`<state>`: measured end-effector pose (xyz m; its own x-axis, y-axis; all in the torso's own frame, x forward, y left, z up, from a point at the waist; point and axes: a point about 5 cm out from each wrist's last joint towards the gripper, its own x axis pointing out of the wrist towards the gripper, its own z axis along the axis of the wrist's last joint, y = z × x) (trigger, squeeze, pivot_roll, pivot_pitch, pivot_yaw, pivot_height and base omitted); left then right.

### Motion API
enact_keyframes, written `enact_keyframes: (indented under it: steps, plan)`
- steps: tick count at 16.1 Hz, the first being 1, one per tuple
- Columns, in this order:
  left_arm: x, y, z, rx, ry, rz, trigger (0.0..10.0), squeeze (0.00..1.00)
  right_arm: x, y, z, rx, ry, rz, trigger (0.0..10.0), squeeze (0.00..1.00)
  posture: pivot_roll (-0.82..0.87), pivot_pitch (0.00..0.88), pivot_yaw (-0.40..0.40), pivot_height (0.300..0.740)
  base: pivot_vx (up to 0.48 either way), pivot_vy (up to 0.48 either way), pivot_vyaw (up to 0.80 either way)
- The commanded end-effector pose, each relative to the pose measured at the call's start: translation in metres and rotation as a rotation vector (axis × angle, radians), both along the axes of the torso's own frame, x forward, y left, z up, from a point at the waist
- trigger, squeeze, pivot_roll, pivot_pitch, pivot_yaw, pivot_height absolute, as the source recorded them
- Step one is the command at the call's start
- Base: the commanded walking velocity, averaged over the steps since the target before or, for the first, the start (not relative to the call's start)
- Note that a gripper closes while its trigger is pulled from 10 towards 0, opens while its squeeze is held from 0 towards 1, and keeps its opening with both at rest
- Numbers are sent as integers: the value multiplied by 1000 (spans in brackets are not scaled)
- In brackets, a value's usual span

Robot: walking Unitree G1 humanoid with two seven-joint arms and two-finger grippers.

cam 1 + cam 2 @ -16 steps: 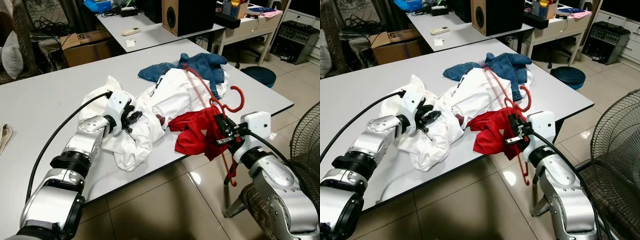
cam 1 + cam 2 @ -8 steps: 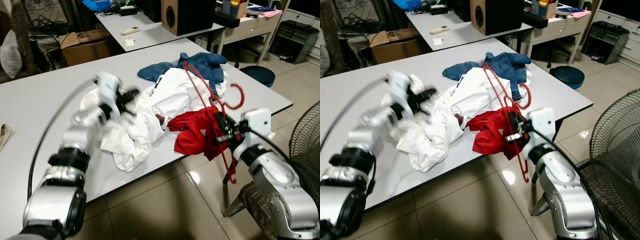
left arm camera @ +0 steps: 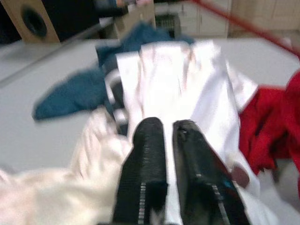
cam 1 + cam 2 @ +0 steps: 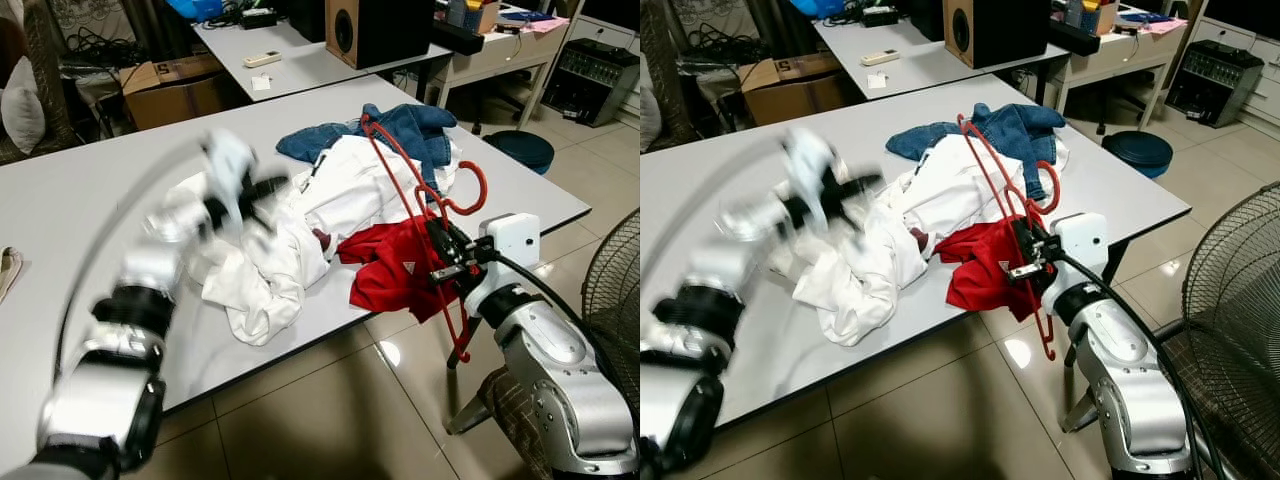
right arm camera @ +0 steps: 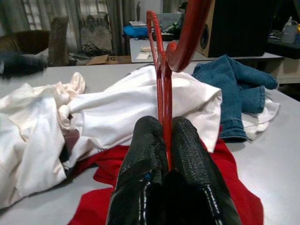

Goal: Hang hanger

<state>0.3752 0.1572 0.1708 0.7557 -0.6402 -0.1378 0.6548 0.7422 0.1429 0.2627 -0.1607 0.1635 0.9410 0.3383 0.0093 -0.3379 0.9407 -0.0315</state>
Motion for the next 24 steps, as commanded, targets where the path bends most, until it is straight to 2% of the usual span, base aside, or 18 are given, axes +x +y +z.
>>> enact_keyframes:
  steps: [1, 3, 4, 7, 9, 10, 11, 12, 13, 14, 22, 24]
  plan:
    - [1, 4, 3, 17, -6, 19, 10000, 1000, -1, 1, 1, -10, -6, 4, 10000, 0, -80, 0, 90, 740, 0, 0, 0]
    - [0, 6, -4, 20, 13, 23, 10000, 1000, -2, 0, -1, -15, 2, 8, 10000, 0, -83, 0, 87, 740, 0, 0, 0]
    - [-5, 9, -17, 47, 59, 12, 10000, 1000, -3, 1, -4, -46, 17, 15, 10000, 0, -85, 0, 82, 740, 0, 0, 0]
    - [-8, 13, -27, 70, 79, 33, 10000, 1000, -2, 0, -3, -43, 14, 13, 10000, 0, -86, 0, 80, 740, 0, 0, 0]
    - [-7, 17, -35, 144, 82, 91, 10000, 1000, -1, 0, -3, -46, 14, 17, 10000, 0, -87, 0, 78, 740, 0, 0, 0]
    - [-7, 21, -40, 192, 83, 137, 10000, 0, -1, 0, -3, -48, 14, 20, 10000, 0, -88, 0, 78, 740, 0, 0, 0]
    - [-7, 23, -43, 199, 89, 154, 10000, 0, -1, 1, -3, -49, 13, 22, 10000, 0, -90, 0, 79, 740, 0, 0, 0]
    - [-7, 23, -43, 196, 91, 155, 8745, 0, -1, 1, -3, -49, 13, 23, 10000, 0, -90, 0, 79, 740, 0, 0, 0]
    - [-7, 23, -43, 192, 91, 153, 1490, 0, -1, 1, -3, -50, 13, 24, 10000, 0, -91, 0, 78, 740, 0, 0, 0]
    - [-7, 22, -43, 189, 92, 149, 0, 0, -2, 1, -3, -52, 13, 25, 10000, 0, -93, 0, 79, 740, 0, 0, 0]
    - [-6, 19, -43, 180, 78, 138, 0, 0, -2, 1, -3, -53, 11, 30, 10000, 0, -91, 0, 79, 740, 0, 0, 0]
    - [-2, 20, -33, 126, 39, 153, 0, 0, -2, 1, -3, -55, 12, 31, 10000, 0, -91, 0, 77, 740, 0, 0, 0]
